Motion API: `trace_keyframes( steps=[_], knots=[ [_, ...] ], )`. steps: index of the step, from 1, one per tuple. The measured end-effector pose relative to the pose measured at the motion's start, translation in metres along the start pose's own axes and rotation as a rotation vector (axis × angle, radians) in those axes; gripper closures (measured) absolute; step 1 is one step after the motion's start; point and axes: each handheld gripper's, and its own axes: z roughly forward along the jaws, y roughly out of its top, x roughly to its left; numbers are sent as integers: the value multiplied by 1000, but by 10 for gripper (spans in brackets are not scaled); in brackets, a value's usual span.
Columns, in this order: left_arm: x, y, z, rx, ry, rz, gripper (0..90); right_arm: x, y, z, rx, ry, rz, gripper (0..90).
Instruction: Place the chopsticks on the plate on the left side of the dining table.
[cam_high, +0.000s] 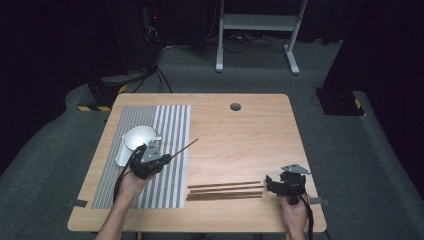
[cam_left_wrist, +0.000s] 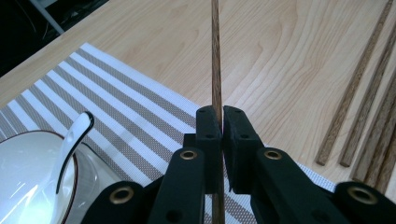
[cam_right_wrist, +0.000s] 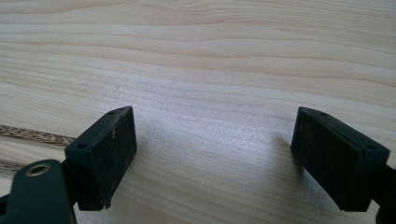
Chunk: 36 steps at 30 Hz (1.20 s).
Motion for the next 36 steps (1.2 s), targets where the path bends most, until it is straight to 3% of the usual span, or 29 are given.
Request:
trace_keyframes(
  steps=[10,36],
  knots=[
    [10,-13,-7,23,51,-26,852,0,0,0,0,0,0,137],
    [26,-32,-11,45,111,-76,852,0,0,0,0,0,0,137]
  ],
)
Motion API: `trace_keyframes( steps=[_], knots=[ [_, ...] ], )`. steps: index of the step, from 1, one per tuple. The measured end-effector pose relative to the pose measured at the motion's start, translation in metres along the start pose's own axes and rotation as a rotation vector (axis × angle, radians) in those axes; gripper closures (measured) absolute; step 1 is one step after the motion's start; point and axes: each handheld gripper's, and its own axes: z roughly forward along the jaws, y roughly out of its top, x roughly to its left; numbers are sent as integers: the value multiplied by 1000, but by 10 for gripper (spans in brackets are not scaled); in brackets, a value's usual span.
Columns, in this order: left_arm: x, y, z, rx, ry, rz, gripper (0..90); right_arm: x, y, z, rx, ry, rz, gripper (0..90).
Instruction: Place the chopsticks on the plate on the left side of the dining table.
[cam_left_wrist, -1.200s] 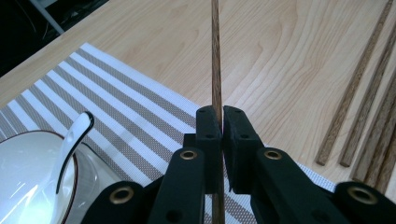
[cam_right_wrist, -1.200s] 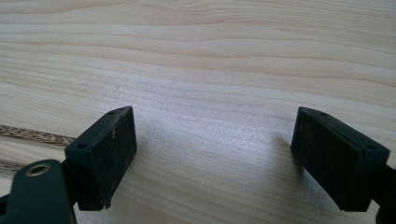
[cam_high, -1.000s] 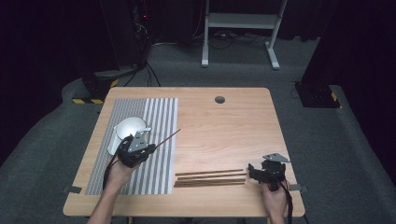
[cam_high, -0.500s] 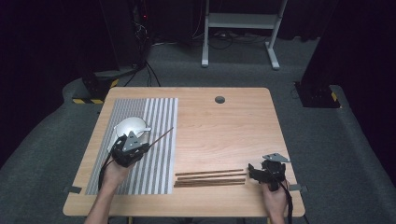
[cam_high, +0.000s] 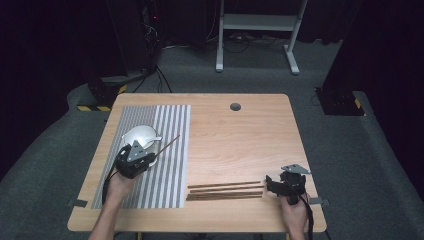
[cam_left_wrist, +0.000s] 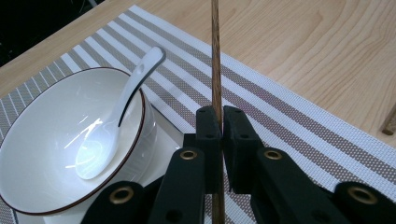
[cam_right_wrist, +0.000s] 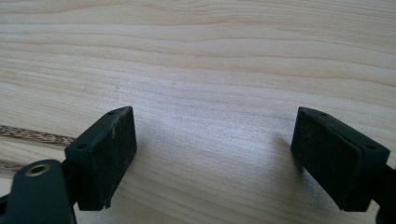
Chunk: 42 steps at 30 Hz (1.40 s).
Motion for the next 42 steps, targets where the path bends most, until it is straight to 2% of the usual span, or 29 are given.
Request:
trace_keyframes(
  steps=[7,13,17,21,24,30,38,42],
  knots=[
    [4,-5,-1,11,27,-12,852,0,0,0,0,0,0,137],
    [7,-8,2,47,63,2,852,0,0,0,0,0,0,137],
    [8,-10,5,67,70,1,852,0,0,0,0,0,0,138],
    [8,-12,8,84,80,9,852,0,0,0,0,0,0,137],
    [6,-14,12,117,104,34,852,0,0,0,0,0,0,138],
    [5,-16,17,140,122,48,852,0,0,0,0,0,0,137],
    [8,-19,22,139,114,23,851,0,0,0,0,0,0,137],
    [12,-22,24,144,123,12,852,0,0,0,0,0,0,138]
  ],
)
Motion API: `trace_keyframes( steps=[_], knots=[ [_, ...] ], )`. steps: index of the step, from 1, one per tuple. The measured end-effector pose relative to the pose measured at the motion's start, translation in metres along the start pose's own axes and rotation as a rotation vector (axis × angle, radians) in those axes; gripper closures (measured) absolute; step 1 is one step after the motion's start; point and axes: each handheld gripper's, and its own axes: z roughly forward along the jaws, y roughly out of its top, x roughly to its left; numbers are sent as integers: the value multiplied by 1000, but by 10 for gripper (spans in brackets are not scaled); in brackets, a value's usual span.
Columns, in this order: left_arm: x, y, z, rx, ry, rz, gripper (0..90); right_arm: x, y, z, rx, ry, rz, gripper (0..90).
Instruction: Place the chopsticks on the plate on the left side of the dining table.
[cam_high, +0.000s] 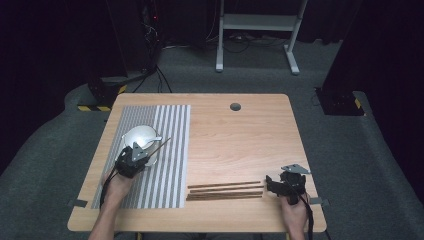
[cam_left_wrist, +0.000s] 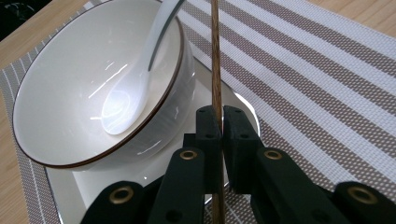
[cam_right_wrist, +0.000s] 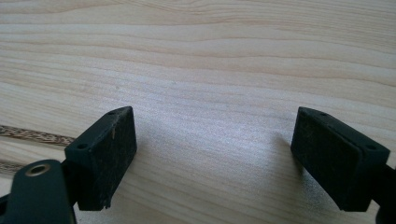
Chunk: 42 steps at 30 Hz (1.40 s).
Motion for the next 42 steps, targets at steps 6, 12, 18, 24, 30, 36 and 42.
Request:
trace_keyframes(
  steps=[6,12,18,24,30,36,42],
  knots=[
    [-1,0,5,20,7,20,852,0,0,0,0,0,0,137],
    [1,-1,10,26,5,13,851,0,0,0,0,0,0,138],
    [3,-2,12,33,5,4,851,0,0,0,0,0,0,137],
    [4,-3,15,46,11,9,849,0,0,0,0,0,0,138],
    [5,-3,17,47,8,0,848,0,0,0,0,0,0,138],
    [5,-3,17,49,15,5,844,0,0,0,0,0,0,137],
    [3,-3,17,55,13,5,806,0,0,0,0,0,0,138]
  ],
)
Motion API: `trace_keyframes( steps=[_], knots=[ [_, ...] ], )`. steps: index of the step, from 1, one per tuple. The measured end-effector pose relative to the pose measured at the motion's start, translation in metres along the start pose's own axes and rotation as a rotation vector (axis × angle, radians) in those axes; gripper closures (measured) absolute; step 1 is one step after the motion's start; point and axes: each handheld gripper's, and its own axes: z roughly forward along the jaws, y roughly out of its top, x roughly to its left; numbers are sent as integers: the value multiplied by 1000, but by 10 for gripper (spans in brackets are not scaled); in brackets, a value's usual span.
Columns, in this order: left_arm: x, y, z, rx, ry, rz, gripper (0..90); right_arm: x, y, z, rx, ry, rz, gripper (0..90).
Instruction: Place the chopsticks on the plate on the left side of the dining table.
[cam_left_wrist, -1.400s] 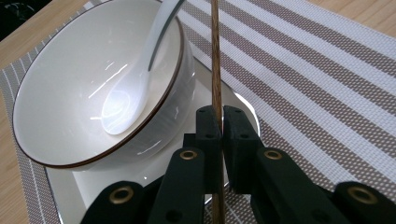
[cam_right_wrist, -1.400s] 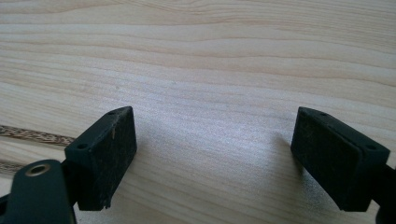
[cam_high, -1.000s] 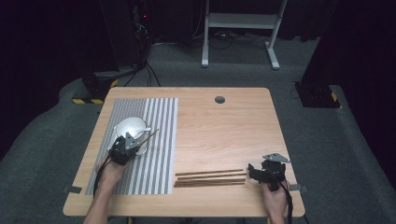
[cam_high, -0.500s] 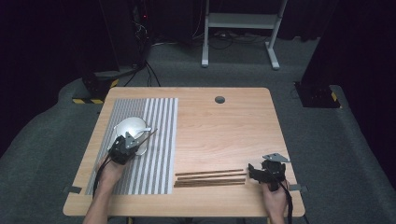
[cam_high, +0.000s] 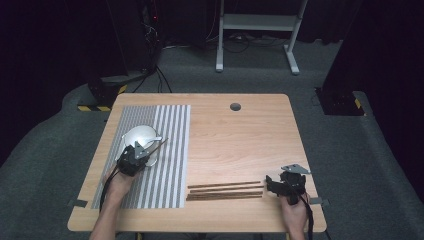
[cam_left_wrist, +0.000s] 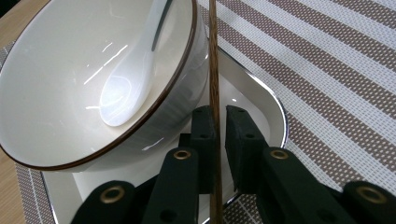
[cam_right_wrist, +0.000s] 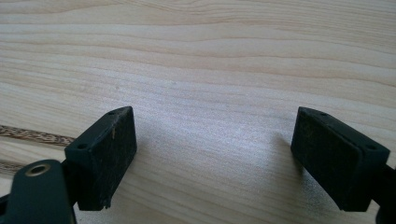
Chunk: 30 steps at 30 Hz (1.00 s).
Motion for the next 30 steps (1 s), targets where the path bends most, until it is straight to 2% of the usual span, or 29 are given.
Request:
trace_keyframes(
  steps=[8,17,30],
  knots=[
    [0,0,-2,-6,1,-4,787,0,0,0,0,0,0,137],
    [-1,1,-9,-38,-7,-28,740,0,0,0,0,0,0,138],
    [-2,4,-22,-113,-58,-71,687,0,0,0,1,0,1,138]
  ],
)
